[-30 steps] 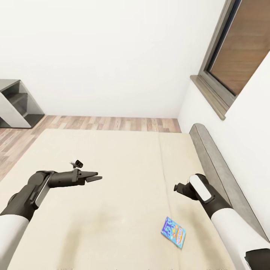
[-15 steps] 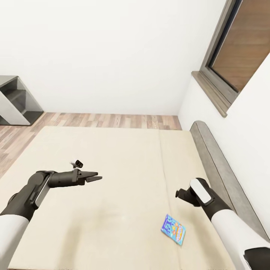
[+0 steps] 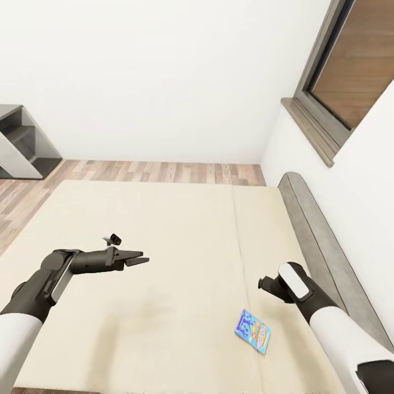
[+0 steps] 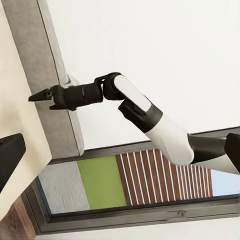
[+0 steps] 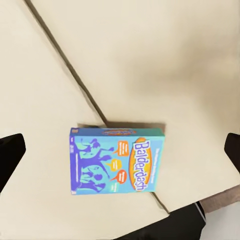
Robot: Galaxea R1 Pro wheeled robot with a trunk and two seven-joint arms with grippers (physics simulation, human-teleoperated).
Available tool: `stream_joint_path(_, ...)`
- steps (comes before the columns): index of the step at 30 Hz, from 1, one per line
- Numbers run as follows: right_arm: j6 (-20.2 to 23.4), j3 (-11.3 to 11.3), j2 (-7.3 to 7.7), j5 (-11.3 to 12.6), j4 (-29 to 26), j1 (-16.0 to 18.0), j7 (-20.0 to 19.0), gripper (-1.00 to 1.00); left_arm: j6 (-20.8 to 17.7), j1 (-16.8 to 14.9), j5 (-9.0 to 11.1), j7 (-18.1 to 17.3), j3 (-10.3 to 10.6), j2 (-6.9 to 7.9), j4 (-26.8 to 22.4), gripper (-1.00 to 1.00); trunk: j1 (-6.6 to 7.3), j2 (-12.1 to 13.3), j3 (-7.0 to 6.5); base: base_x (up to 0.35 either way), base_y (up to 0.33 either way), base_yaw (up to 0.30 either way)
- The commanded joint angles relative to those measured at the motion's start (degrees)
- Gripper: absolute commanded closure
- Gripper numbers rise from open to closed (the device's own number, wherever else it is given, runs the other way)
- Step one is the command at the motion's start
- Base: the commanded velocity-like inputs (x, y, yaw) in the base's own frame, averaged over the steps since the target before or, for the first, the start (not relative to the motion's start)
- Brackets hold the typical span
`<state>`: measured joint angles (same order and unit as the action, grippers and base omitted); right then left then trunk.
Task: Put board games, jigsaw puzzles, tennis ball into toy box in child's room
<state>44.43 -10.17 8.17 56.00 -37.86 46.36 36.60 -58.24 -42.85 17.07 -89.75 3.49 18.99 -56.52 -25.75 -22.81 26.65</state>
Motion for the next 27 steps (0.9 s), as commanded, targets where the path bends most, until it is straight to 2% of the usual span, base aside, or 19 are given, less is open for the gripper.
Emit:
stream_joint_path(1,-0.2,-0.4,0.10,0.6,0.4,0.1,0.1,-1.00,-0.6,0.0,0.1,-0.3,0.2,0.06,0.0,-1.00,-0.03,-0.1,0.19,0.000,0.000,0.000)
stream_joint_path(6,-1.3,-0.5,0.37,0.2,3.3,0.1,-3.3,-1.00,-0.6,0.0,0.1,-0.3,0.3,0.02,-0.1,-1.00,-0.03,-0.1,0.66,0.000,0.000,0.000)
stream_joint_path(13,-4.4,-0.6,1.70,-2.5,4.7,0.1,-9.0,-1.00,-0.7,0.1,0.2,-0.3,0.5,-0.06,-1.7,-1.00,-0.03,-0.1,1.32,0.000,0.000,0.000)
stream_joint_path(19,-5.4,-0.6,2.10,-5.8,5.6,0.1,-13.1,-1.00,-0.9,1.3,0.2,-0.3,0.8,-0.46,-5.9,-1.00,-0.03,-0.1,1.89,0.000,0.000,0.000)
stream_joint_path(27,-6.3,-0.6,2.19,-6.7,5.8,0.1,-14.4,-1.00,-1.6,3.3,0.2,-0.3,2.5,-0.60,-12.8,-1.00,-0.03,-0.1,2.65,0.000,0.000,0.000)
